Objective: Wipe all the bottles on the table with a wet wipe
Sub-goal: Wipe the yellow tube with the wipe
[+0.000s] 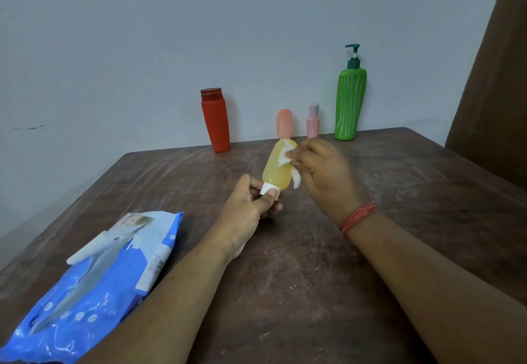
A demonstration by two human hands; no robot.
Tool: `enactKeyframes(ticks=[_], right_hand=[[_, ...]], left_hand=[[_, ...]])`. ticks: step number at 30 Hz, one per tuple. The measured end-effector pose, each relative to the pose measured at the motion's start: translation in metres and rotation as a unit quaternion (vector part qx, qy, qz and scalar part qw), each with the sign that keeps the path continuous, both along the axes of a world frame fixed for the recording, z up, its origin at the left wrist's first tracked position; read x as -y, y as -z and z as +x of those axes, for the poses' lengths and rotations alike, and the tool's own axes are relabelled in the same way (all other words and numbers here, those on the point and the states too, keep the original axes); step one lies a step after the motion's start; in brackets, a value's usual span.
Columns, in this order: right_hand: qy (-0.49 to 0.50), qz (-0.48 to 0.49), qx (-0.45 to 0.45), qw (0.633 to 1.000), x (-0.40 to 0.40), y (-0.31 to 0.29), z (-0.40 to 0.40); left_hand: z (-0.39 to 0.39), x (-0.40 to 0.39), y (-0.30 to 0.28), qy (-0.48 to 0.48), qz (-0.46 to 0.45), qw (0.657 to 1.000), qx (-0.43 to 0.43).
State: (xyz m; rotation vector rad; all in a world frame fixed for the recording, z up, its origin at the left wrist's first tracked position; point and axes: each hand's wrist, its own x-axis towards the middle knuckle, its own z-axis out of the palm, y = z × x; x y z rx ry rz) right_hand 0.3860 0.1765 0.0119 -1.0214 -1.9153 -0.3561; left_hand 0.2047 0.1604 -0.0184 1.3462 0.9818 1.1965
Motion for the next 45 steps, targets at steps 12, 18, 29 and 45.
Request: enactKeyframes(ticks=[12, 18, 29, 45], right_hand=[[-0.047, -0.008, 0.101, 0.994, 0.013, 0.004, -0.007], [0.041, 0.018, -0.026, 0.999, -0.002, -0.007, 0.015], [0.026, 0.041, 0.012, 0.999, 0.006, -0.005, 0.001], [-0.037, 0.008, 0.07, 0.997, 0.013, 0.009, -0.012]], left_hand=[[-0.002, 0.0, -0.001, 0.011, -0.006, 0.999, 0.035], [-0.001, 0.004, -0.003, 0.051, 0.02, 0.996, -0.077], [0.0, 0.002, -0.001, 0.035, 0.019, 0.997, -0.062], [-0.004, 0.002, -0.006, 0.039, -0.039, 0.991, 0.122]])
